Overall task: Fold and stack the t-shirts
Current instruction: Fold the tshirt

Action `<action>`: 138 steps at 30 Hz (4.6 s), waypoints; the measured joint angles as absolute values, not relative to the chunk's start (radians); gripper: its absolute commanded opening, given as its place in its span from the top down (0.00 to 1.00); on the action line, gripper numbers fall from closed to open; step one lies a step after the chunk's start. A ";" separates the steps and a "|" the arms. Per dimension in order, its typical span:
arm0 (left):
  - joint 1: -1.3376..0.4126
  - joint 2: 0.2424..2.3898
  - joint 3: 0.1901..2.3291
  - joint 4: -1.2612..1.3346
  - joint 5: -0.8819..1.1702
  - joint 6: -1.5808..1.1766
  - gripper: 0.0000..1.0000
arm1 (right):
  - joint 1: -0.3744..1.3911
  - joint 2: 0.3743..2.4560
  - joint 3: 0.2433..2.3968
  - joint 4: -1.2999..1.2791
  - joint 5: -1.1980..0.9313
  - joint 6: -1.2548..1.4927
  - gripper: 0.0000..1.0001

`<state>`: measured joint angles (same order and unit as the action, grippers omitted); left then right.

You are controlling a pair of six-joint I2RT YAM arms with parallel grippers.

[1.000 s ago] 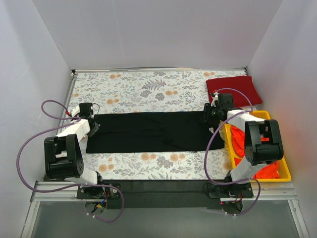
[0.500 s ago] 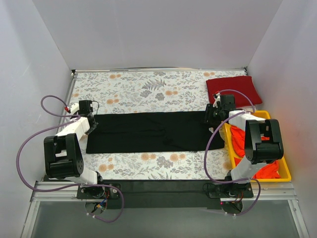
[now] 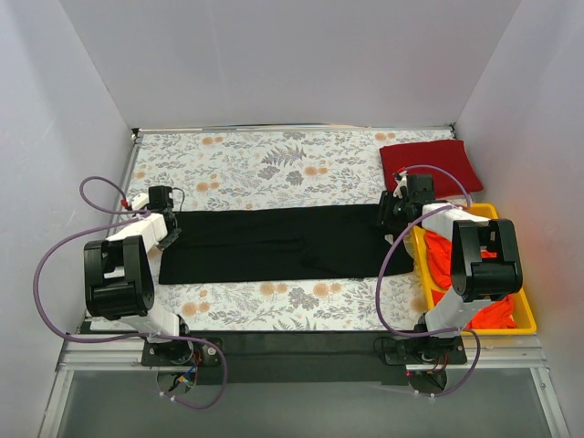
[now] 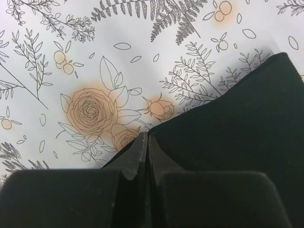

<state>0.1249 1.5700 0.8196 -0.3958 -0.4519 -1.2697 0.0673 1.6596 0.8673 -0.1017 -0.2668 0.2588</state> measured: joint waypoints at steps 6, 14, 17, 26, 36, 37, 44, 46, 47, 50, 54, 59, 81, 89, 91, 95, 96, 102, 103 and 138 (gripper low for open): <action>0.125 1.538 0.812 -0.415 -0.451 -1.284 0.59 | 0.067 1.644 0.867 -0.118 -0.256 0.258 0.56; 0.123 1.423 0.834 -0.443 -0.431 -1.289 0.33 | 0.075 1.537 0.866 -0.154 -0.273 0.263 0.55; 0.110 1.406 0.846 -0.433 -0.394 -1.290 0.39 | 0.105 1.488 0.843 -0.155 -0.297 0.269 0.56; 0.092 1.508 0.833 -0.375 -0.322 -1.307 0.49 | 0.157 1.427 0.688 -0.174 -0.362 0.287 0.57; 0.094 1.578 0.832 -0.347 -0.336 -1.325 0.38 | 0.094 1.358 0.639 -0.245 -0.300 0.277 0.56; 0.094 1.574 0.832 -0.348 -0.336 -1.322 0.35 | 0.093 1.349 0.639 -0.254 -0.294 0.275 0.56; -0.051 1.446 0.835 -0.380 -0.331 -1.280 0.25 | 0.136 1.228 0.639 -0.300 -0.312 0.248 0.56; -0.168 1.388 0.839 -0.377 -0.313 -1.262 0.25 | 0.155 1.206 0.639 -0.302 -0.336 0.237 0.56; -0.232 1.356 0.839 -0.369 -0.295 -1.253 0.25 | 0.163 1.199 0.639 -0.306 -0.353 0.231 0.56; -0.387 1.276 0.839 -0.333 -0.212 -1.227 0.25 | 0.173 1.196 0.638 -0.323 -0.401 0.224 0.56; -0.517 1.259 0.839 -0.258 -0.052 -1.178 0.25 | 0.173 1.200 0.609 -0.331 -0.441 0.228 0.56; -0.649 1.374 0.841 -0.194 0.109 -1.091 0.29 | 0.173 1.228 0.579 -0.345 -0.456 0.237 0.56; -0.809 1.676 0.964 -0.148 0.279 -0.859 0.55 | 0.173 1.262 0.528 -0.310 -0.529 0.275 0.59; -0.809 1.686 0.964 -0.148 0.277 -0.847 0.61 | 0.173 1.257 0.528 -0.309 -0.527 0.290 0.59; -0.809 1.697 0.965 -0.146 0.276 -0.846 0.71 | 0.173 1.257 0.528 -0.308 -0.527 0.290 0.59; -0.810 1.730 0.965 -0.149 0.274 -0.842 0.84 | 0.173 1.261 0.529 -0.300 -0.527 0.293 0.60; -0.810 1.735 0.965 -0.150 0.273 -0.844 0.87 | 0.173 1.264 0.529 -0.295 -0.527 0.294 0.60; -0.813 1.737 0.972 -0.149 0.273 -0.842 0.99 | 0.173 1.283 0.534 -0.270 -0.526 0.307 0.61; -0.813 1.737 0.972 -0.149 0.273 -0.841 1.00 | 0.173 1.285 0.534 -0.266 -0.526 0.310 0.61; -0.810 1.737 1.000 -0.164 0.197 -0.889 1.00 | 0.192 1.316 0.594 -0.184 -0.501 0.283 0.99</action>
<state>-0.8101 1.7374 1.0004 -0.1638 0.1974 -0.8894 0.1921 1.3159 0.5938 -0.1841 -0.5011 0.2829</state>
